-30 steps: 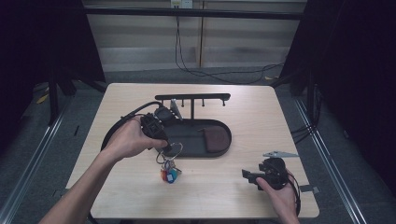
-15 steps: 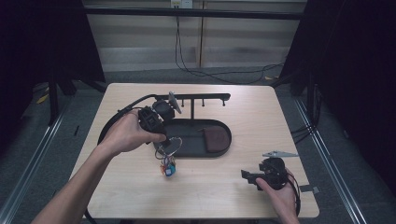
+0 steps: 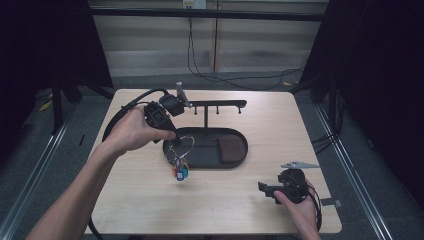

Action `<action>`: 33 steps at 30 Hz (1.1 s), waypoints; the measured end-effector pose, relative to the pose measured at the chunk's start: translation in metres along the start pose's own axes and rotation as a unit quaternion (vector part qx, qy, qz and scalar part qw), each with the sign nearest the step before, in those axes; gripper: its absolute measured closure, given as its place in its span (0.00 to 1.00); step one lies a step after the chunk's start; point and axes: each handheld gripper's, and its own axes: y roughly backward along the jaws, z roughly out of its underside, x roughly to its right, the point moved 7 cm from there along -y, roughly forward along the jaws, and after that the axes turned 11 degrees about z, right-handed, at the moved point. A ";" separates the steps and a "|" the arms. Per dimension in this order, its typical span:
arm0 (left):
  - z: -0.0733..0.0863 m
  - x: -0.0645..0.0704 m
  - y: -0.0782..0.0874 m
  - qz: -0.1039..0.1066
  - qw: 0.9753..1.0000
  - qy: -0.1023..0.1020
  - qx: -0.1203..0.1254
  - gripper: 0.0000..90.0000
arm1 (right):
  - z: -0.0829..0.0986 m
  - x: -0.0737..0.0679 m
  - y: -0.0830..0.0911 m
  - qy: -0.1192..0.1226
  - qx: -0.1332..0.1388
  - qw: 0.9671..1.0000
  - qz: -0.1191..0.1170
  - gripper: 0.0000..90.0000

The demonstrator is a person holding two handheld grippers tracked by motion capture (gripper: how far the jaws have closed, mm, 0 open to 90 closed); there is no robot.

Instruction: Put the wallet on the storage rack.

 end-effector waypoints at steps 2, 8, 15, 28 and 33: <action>-0.002 -0.002 0.003 0.003 1.000 0.001 0.000 0.97 | 0.000 0.000 0.000 0.003 -0.001 1.000 -0.002 0.17; -0.009 -0.008 0.013 0.007 1.000 0.014 0.010 0.98 | 0.000 0.000 0.000 0.003 0.001 1.000 -0.001 0.17; -0.011 -0.017 0.027 0.006 1.000 0.022 0.021 0.98 | 0.000 0.002 0.001 -0.001 0.000 1.000 0.000 0.17; -0.015 -0.049 0.035 0.009 0.998 0.053 0.043 0.98 | 0.000 0.003 0.000 0.001 -0.001 1.000 -0.003 0.17; -0.014 -0.062 0.033 -0.001 0.997 0.072 0.037 0.98 | 0.001 0.003 0.001 0.000 -0.001 1.000 -0.002 0.17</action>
